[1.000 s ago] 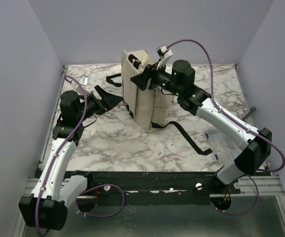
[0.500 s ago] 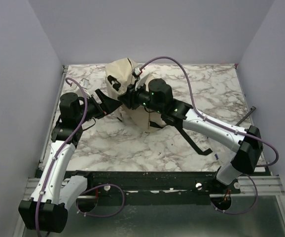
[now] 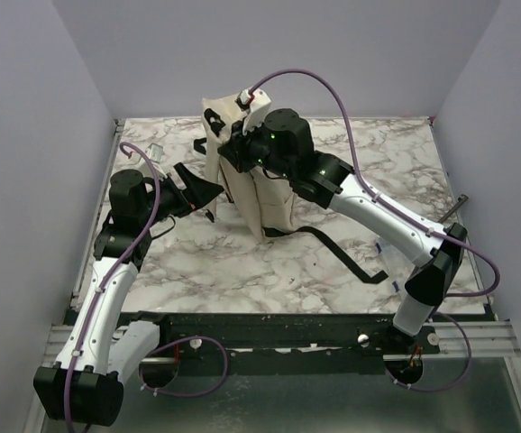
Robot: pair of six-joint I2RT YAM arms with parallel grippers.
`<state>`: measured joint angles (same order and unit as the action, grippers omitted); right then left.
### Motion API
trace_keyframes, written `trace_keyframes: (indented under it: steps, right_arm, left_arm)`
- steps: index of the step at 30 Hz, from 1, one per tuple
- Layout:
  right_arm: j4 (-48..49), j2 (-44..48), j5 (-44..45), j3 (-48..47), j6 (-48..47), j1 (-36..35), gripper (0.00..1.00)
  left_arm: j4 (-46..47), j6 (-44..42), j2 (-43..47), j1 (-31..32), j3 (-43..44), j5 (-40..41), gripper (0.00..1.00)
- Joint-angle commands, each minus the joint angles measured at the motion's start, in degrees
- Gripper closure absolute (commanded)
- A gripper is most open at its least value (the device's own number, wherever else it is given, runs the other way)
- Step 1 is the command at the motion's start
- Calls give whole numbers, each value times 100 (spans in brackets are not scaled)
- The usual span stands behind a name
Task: Pack the student bag
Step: Adjust the student bag at the center of the board.
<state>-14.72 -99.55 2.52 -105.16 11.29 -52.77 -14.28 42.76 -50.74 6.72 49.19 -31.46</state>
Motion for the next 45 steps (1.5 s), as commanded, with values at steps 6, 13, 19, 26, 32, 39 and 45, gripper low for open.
trace_keyframes:
  steps: [6, 13, 19, 26, 32, 39, 45]
  right_arm:
    - [1103, 331, -610, 1587, 872, -110, 97]
    - [434, 236, -95, 447, 389, -110, 63]
    - [379, 189, -55, 318, 311, -110, 43]
    - [198, 136, 41, 133, 232, -106, 26]
    - [-196, 75, 293, -264, 65, -110, 17]
    - [-490, 421, 1118, -361, -215, -92, 0]
    - [218, 1384, -138, 971, 1077, 1450, 0]
  left_arm:
    - [-1, -181, 137, -12, -22, 241, 17]
    - [-267, -407, 190, -11, 135, 569, 16]
    - [-298, -439, 223, -12, 65, 579, 16]
    - [-311, -475, 188, -6, 141, 588, 16]
    - [-321, -507, 187, -9, 135, 572, 16]
    - [-250, -506, 179, -11, 172, 343, 14]
    - [-2, -519, 99, 36, 423, -101, 14]
